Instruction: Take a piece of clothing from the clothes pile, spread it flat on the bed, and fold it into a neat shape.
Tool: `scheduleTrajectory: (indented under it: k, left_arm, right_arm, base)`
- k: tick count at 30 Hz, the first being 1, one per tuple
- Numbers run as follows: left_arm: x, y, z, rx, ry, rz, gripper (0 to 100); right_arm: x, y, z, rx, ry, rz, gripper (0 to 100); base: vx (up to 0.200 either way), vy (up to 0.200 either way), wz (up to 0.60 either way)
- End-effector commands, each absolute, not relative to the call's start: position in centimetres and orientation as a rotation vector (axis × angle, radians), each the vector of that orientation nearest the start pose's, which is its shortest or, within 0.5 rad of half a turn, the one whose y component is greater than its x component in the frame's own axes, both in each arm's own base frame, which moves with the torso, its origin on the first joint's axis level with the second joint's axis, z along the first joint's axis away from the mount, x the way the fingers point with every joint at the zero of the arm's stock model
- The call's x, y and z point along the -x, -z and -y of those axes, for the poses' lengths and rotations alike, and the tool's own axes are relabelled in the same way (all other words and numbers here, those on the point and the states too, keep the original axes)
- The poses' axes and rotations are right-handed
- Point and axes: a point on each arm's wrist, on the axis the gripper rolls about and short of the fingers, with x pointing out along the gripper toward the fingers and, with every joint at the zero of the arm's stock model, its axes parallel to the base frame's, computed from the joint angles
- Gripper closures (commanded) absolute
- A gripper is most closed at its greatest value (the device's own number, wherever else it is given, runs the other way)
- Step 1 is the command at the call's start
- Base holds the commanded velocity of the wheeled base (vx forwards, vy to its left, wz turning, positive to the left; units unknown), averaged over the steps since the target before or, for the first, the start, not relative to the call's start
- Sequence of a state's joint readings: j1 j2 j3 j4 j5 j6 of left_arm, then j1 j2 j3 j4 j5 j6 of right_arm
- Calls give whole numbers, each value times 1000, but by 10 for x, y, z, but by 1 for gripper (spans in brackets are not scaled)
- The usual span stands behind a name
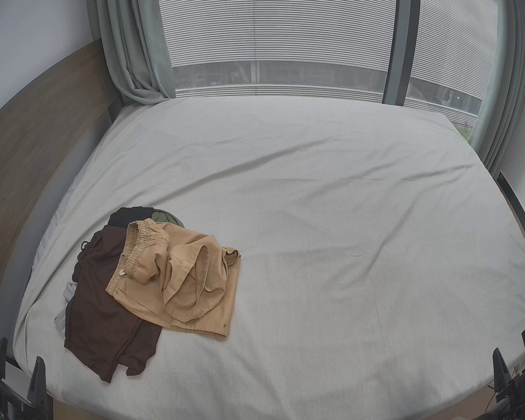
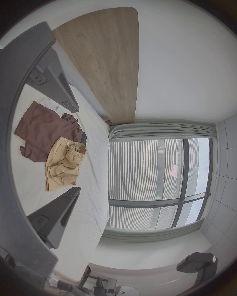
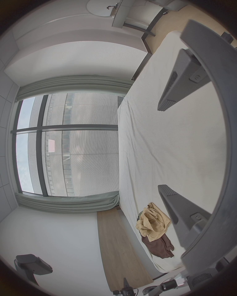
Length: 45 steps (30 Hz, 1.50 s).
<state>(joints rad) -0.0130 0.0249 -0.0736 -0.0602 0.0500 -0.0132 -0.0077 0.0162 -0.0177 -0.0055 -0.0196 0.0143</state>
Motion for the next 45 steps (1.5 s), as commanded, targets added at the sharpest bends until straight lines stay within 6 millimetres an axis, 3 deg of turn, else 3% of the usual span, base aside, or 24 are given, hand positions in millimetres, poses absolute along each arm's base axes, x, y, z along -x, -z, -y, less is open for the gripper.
scheduleTrajectory:
  k: [1,10,19,28,40,45]
  left_arm:
    - [22,-110,-3,36,30,56,0]
    - [4,-130,0,210,148,-132,0]
    - [-33,-175,7,254,216,-138,0]
    - [-91,-211,18,300,319,-205,0]
    - [-166,-222,31,316,381,-283,0]
    - [-195,-211,34,345,359,-364,0]
  right_arm:
    - [22,-76,0,-17,28,-4,0]
    - [22,-76,0,-15,28,-4,0]
    - [22,-76,0,-15,28,-4,0]
    - [22,-76,0,-14,28,-4,0]
    - [22,-76,0,-14,28,-4,0]
    - [22,-76,0,-14,26,-4,0]
  base:
    - [0,0,0]
    - [0,0,0]
    - [0,0,0]
    - [0,0,0]
    - [0,0,0]
    - [0,0,0]
